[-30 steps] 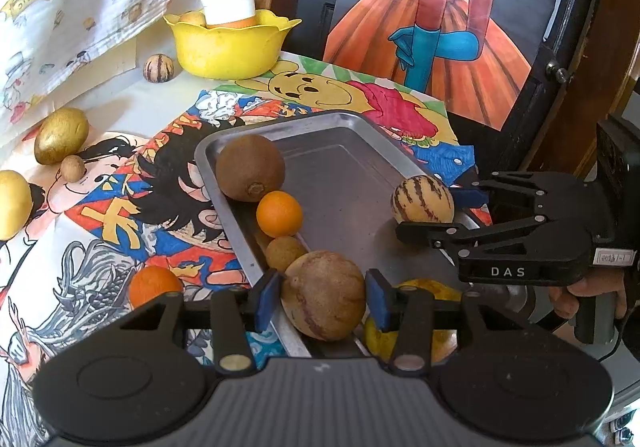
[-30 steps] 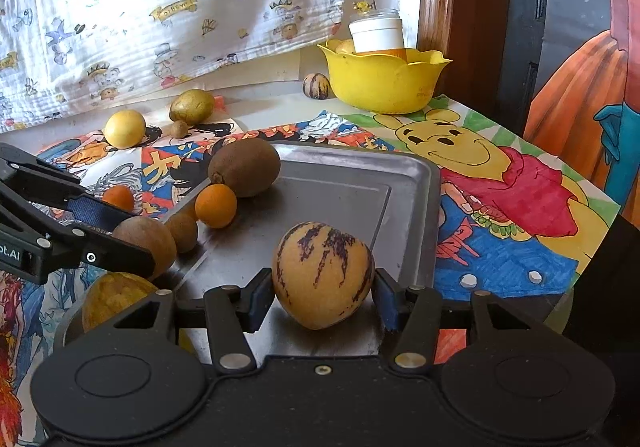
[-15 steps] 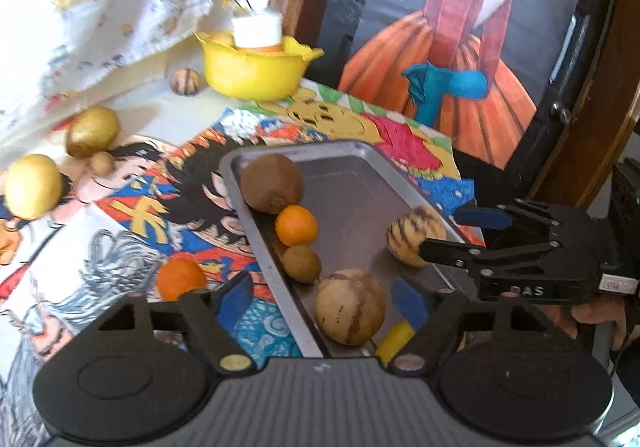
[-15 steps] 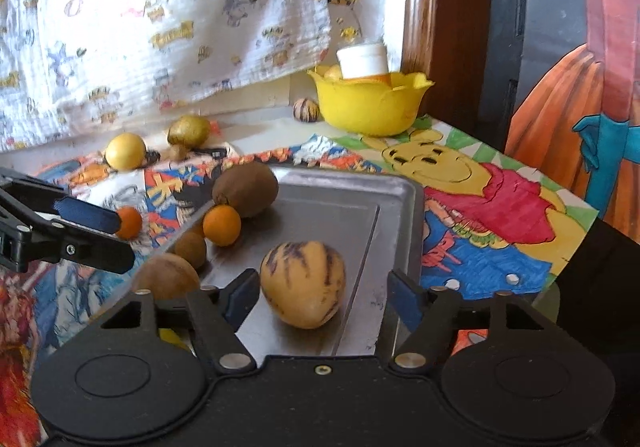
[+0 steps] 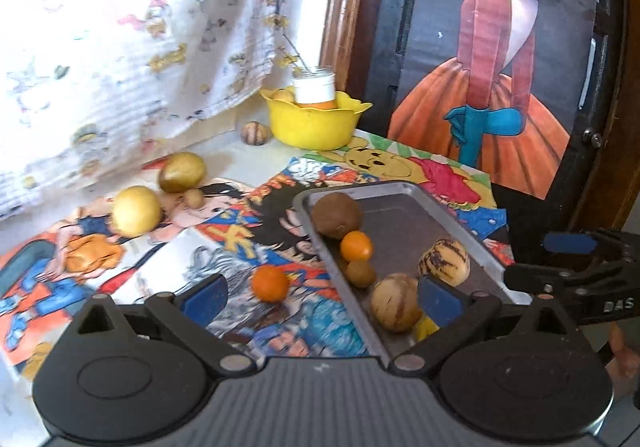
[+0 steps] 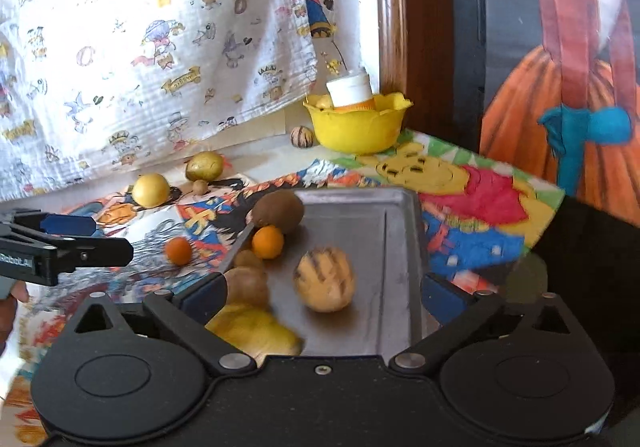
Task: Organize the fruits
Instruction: 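Open both tools to drop the brown fruit and pepino into the tray, then move both open tools back from the tray toward the remaining fruits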
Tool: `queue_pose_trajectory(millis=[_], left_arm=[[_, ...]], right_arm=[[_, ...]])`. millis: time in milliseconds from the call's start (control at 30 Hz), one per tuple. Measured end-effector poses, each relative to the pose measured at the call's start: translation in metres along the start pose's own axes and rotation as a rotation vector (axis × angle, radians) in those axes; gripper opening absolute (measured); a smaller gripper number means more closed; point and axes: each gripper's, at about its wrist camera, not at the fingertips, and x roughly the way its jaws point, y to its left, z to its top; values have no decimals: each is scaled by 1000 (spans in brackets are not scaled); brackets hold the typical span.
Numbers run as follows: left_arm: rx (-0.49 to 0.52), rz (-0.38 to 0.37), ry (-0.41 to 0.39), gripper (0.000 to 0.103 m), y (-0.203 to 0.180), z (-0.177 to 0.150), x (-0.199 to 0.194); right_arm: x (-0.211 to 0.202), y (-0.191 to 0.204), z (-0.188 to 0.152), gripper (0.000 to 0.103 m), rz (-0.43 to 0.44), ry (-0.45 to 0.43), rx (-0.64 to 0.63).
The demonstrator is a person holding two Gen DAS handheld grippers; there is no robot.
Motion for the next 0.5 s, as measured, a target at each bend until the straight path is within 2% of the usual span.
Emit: queue_pose_trajectory(millis=[133, 333, 500], left_arm=[[0, 39, 20, 103, 9, -9, -18], [14, 115, 95, 103, 24, -27, -33], [6, 168, 111, 103, 39, -41, -47]], right_arm=[[-17, 18, -14, 102, 1, 37, 15], [-30, 44, -34, 102, 5, 82, 41], [-36, 64, -49, 102, -14, 108, 59]])
